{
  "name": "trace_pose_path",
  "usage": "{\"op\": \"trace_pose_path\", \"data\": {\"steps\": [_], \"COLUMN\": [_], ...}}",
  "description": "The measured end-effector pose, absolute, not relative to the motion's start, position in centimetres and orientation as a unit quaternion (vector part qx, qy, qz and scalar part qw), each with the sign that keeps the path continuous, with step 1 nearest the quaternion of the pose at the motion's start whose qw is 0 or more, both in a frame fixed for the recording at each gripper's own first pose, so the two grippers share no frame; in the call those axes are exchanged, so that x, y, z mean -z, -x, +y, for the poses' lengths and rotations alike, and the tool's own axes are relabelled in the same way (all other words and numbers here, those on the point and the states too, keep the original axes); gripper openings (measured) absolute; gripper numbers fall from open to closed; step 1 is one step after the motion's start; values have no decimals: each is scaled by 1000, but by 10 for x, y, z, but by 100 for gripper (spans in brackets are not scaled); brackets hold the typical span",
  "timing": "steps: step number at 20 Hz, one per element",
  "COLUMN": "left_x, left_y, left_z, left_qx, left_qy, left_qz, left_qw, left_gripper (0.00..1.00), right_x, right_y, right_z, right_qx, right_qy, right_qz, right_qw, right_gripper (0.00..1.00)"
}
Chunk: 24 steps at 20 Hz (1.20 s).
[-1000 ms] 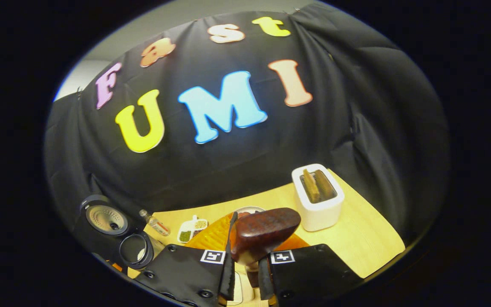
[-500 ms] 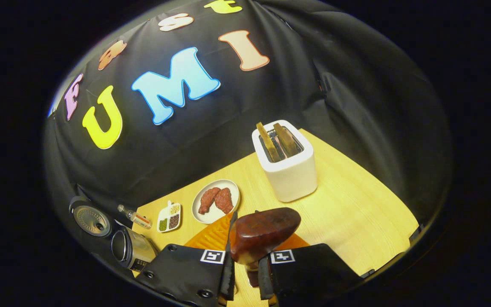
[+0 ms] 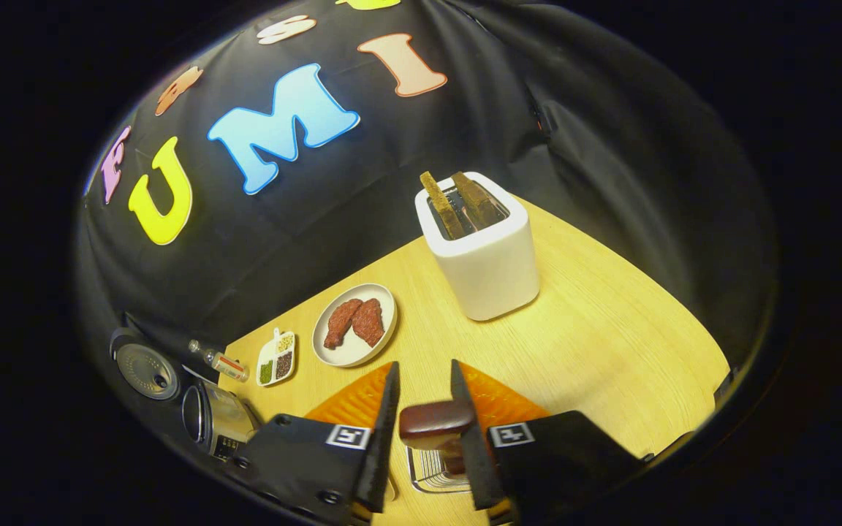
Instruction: Close the left gripper, press the button to open the rice cooker; take a wooden spoon from the chopstick holder with the right hand, scoop a spoonful of rice and pour it into the rice cooker, then put the wooden spoon back into the chopstick holder.
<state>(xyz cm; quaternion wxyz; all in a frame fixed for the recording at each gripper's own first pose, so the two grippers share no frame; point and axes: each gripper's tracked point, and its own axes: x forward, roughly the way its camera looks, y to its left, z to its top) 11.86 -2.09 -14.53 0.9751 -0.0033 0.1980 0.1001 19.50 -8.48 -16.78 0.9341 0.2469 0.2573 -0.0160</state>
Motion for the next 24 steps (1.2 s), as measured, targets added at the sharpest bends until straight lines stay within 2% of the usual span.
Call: {"op": "trace_pose_path", "data": {"steps": [3,4,5,6,12,17,20,24], "left_x": [140,134,127,118,38,-32,-55,-59], "left_y": [-121,-124,-127,-131,-169,-216,-256,-309], "left_z": [-9,-3,3,10,55,83,98,120], "left_qx": [-109,-111,-113,-116,-126,-108,-97,-96], "left_qy": [15,14,10,5,9,22,35,96], "left_qz": [193,189,183,175,111,60,57,91], "left_qw": [975,976,977,978,986,992,993,987], "left_gripper": [89,89,89,89,89,89,88,88], "right_x": [163,160,156,152,116,84,80,69], "right_y": [-187,-183,-179,-174,-139,-101,-77,-49], "right_z": [-91,-94,-97,-100,-119,-122,-117,-118], "right_qx": [25,28,31,33,57,71,78,95], "right_qy": [-225,-216,-208,-200,-131,-45,-37,-36], "right_qz": [241,235,229,224,163,110,101,91], "right_qw": [944,947,950,953,976,990,991,991], "right_gripper": [98,98,92,98,98,98,98,98]}}
